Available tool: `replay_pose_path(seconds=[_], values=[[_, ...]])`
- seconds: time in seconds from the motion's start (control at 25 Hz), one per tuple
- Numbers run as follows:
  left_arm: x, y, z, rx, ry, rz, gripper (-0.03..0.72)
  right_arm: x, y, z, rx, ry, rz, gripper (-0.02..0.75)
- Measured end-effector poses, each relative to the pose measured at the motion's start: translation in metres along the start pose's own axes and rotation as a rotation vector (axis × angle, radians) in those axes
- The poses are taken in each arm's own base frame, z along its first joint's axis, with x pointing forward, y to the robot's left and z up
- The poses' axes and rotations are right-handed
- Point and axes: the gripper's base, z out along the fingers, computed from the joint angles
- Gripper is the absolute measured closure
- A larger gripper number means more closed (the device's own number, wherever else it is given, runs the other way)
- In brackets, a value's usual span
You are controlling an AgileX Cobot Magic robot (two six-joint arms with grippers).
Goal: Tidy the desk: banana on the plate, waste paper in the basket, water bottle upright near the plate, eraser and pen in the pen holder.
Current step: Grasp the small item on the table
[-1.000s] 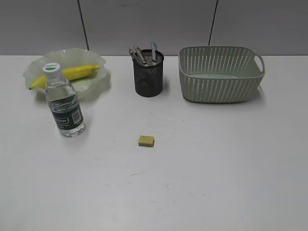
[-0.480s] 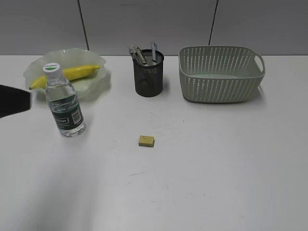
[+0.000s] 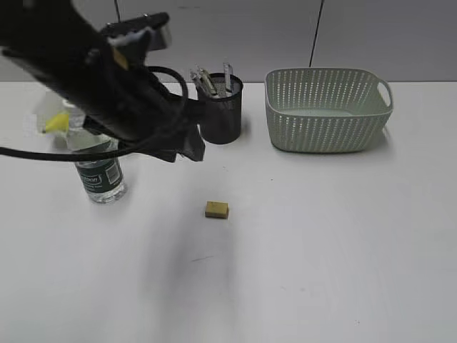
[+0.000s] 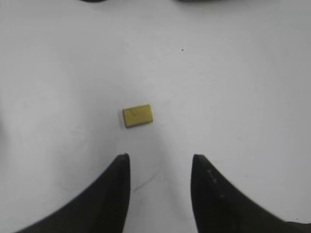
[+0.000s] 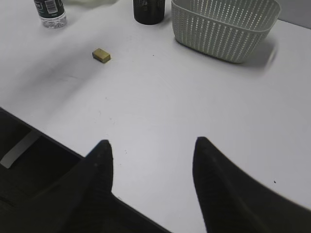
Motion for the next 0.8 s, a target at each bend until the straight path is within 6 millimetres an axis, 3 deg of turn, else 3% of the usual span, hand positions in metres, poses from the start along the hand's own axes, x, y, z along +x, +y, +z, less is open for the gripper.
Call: replay_pose_path(seconds=[0.36,0.68,0.8], values=[[-0.027,-0.010,0.077,-0.093,0.265,-0.124,0.302,0.000,0.000,0.000,0.000,0.000,0.000,0.314],[-0.025,-0.010,0.130,-0.170,0.392,-0.117,0.274,0.000,0.000,0.000,0.000,-0.001,0.000,0.313],[-0.024,-0.016,0.142,-0.188,0.422,-0.098,0.272,0.000,0.000,0.000,0.000,-0.001,-0.001,0.313]])
